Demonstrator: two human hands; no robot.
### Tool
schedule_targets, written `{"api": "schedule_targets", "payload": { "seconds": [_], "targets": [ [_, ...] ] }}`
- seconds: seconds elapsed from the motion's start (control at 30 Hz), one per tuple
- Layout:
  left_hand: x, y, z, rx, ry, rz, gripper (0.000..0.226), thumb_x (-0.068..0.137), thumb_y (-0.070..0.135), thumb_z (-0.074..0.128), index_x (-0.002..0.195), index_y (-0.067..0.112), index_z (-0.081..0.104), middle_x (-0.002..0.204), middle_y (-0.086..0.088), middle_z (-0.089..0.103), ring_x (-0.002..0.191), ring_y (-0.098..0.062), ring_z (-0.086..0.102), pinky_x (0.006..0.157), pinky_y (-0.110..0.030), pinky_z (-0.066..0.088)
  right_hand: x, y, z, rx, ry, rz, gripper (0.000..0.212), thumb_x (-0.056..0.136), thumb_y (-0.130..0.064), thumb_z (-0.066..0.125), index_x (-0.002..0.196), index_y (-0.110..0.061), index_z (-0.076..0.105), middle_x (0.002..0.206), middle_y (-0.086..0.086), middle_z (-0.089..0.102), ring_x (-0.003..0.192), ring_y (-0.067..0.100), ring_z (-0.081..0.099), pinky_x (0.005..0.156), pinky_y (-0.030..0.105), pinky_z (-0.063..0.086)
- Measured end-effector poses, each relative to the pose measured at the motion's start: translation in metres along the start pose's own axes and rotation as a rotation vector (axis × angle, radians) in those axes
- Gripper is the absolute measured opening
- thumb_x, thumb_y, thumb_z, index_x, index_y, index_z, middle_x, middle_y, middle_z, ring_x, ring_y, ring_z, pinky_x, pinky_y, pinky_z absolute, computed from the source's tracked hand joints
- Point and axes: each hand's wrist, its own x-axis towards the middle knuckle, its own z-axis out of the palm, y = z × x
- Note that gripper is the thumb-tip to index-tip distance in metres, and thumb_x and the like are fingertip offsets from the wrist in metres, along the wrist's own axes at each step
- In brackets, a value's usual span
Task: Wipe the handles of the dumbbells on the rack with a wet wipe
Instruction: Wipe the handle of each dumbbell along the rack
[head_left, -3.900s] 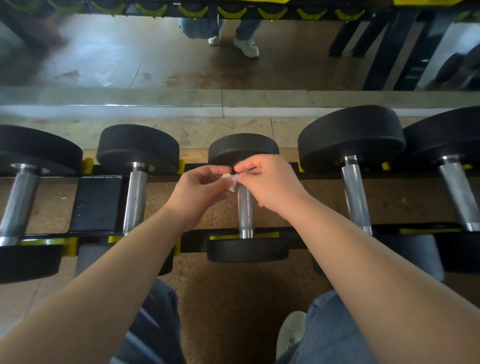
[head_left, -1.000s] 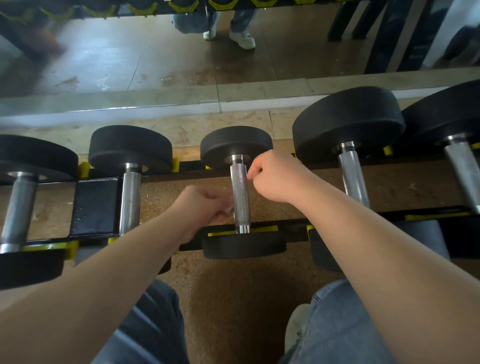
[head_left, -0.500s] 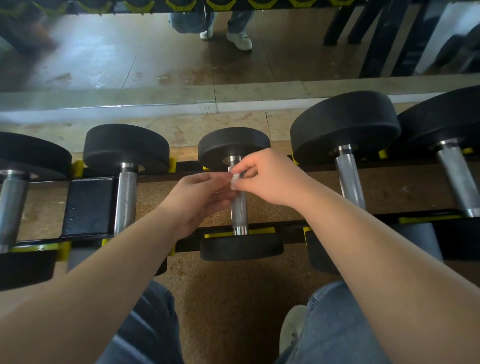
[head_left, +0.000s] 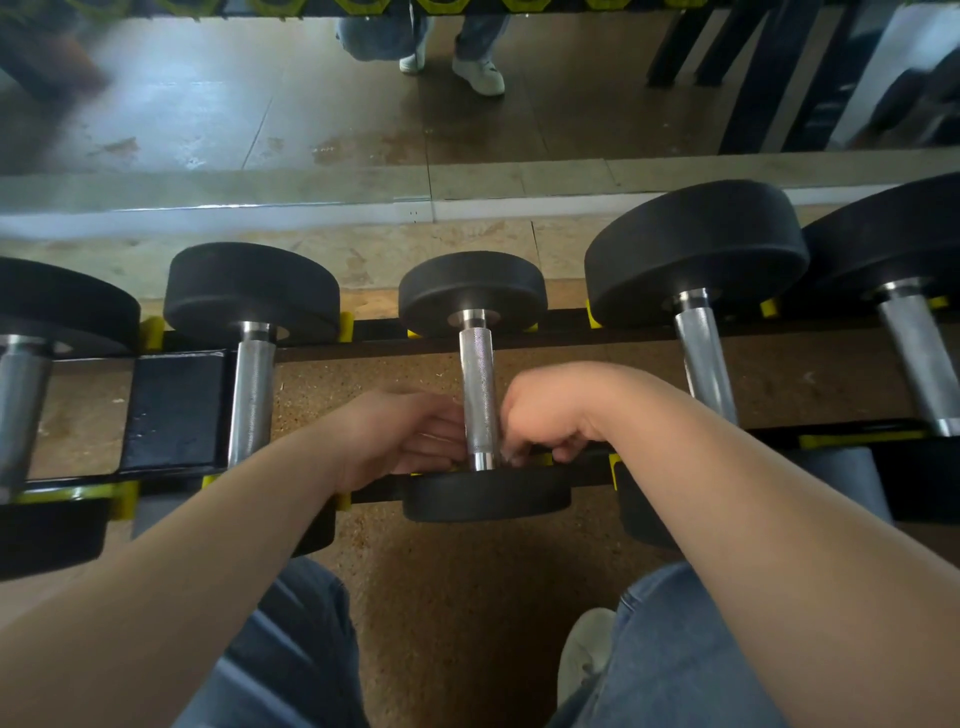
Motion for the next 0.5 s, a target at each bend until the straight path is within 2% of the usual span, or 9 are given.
{"api": "schedule_targets", "payload": {
  "seconds": [0.07, 0.17, 0.2, 0.23, 0.3, 0.37, 0.43, 0.5],
  "targets": [
    [-0.001, -0.001, -0.001, -0.016, -0.014, 0.005, 0.029, 0.106, 0.023, 0.052, 0.118, 0.004, 0.071, 0.111, -0.016, 0.077, 0.106, -0.028, 0.075, 0.095, -0.041, 0.056, 0.005, -0.001, 0.001, 0.093, 0.121, -0.001, 0.006, 0.094, -0.012, 0.067, 0.098, -0.016, 0.067, 0.095, 0.006, 0.066, 0.07, 0.016, 0.055, 0.053, 0.023, 0.047],
    [0.003, -0.002, 0.0, -0.086, 0.012, 0.041, 0.023, 0.103, 0.02, 0.058, 0.119, 0.007, 0.068, 0.109, -0.014, 0.078, 0.103, -0.026, 0.076, 0.091, -0.039, 0.058, 0.015, -0.005, -0.005, 0.526, 0.431, -0.07, 0.012, 0.1, -0.016, 0.061, 0.091, -0.023, 0.063, 0.103, 0.008, 0.066, 0.068, 0.018, 0.055, 0.057, 0.028, 0.049],
    [0.004, -0.002, 0.0, -0.127, 0.022, 0.055, 0.023, 0.102, 0.019, 0.059, 0.119, 0.007, 0.068, 0.109, -0.013, 0.078, 0.103, -0.024, 0.076, 0.088, -0.037, 0.059, 0.018, -0.006, -0.007, 0.67, 0.468, -0.095, 0.016, 0.1, -0.016, 0.061, 0.088, -0.025, 0.063, 0.104, 0.008, 0.067, 0.069, 0.019, 0.055, 0.059, 0.029, 0.05],
    [0.006, -0.002, -0.001, -0.167, 0.03, 0.071, 0.023, 0.102, 0.018, 0.06, 0.12, 0.007, 0.068, 0.11, -0.012, 0.078, 0.102, -0.023, 0.076, 0.085, -0.035, 0.059, 0.018, -0.005, -0.009, 0.714, 0.465, -0.107, 0.017, 0.1, -0.016, 0.061, 0.088, -0.026, 0.063, 0.104, 0.007, 0.067, 0.069, 0.019, 0.055, 0.06, 0.03, 0.05],
    [0.008, 0.0, -0.005, -0.203, 0.04, 0.106, 0.024, 0.102, 0.018, 0.061, 0.121, 0.007, 0.069, 0.112, -0.012, 0.078, 0.103, -0.022, 0.076, 0.083, -0.034, 0.058, 0.016, -0.002, -0.01, 0.472, 0.351, -0.067, 0.013, 0.098, -0.011, 0.061, 0.099, -0.022, 0.069, 0.105, 0.008, 0.066, 0.066, 0.018, 0.054, 0.057, 0.028, 0.049],
    [0.009, 0.0, -0.006, -0.223, 0.051, 0.134, 0.025, 0.1, 0.018, 0.063, 0.122, 0.008, 0.069, 0.112, -0.011, 0.078, 0.104, -0.021, 0.076, 0.084, -0.033, 0.056, 0.012, 0.003, -0.009, 0.25, 0.129, 0.002, 0.017, 0.095, -0.008, 0.064, 0.109, -0.015, 0.071, 0.104, 0.005, 0.067, 0.059, 0.012, 0.05, 0.051, 0.023, 0.046],
    [0.01, 0.0, -0.007, -0.232, 0.052, 0.144, 0.025, 0.097, 0.017, 0.066, 0.121, 0.01, 0.069, 0.111, -0.009, 0.078, 0.103, -0.02, 0.076, 0.084, -0.033, 0.056, 0.008, 0.007, -0.008, 0.224, -0.067, 0.035, 0.017, 0.096, -0.01, 0.065, 0.111, -0.01, 0.072, 0.097, 0.004, 0.066, 0.052, 0.007, 0.042, 0.049, 0.02, 0.042],
    [0.011, -0.001, -0.007, -0.219, 0.025, 0.131, 0.025, 0.095, 0.016, 0.069, 0.119, 0.012, 0.07, 0.111, -0.007, 0.078, 0.103, -0.018, 0.076, 0.084, -0.032, 0.056, 0.008, 0.008, -0.007, 0.272, -0.055, 0.031, 0.015, 0.095, -0.01, 0.066, 0.109, -0.009, 0.072, 0.096, 0.003, 0.068, 0.053, 0.006, 0.043, 0.051, 0.02, 0.043]
  ]
}}
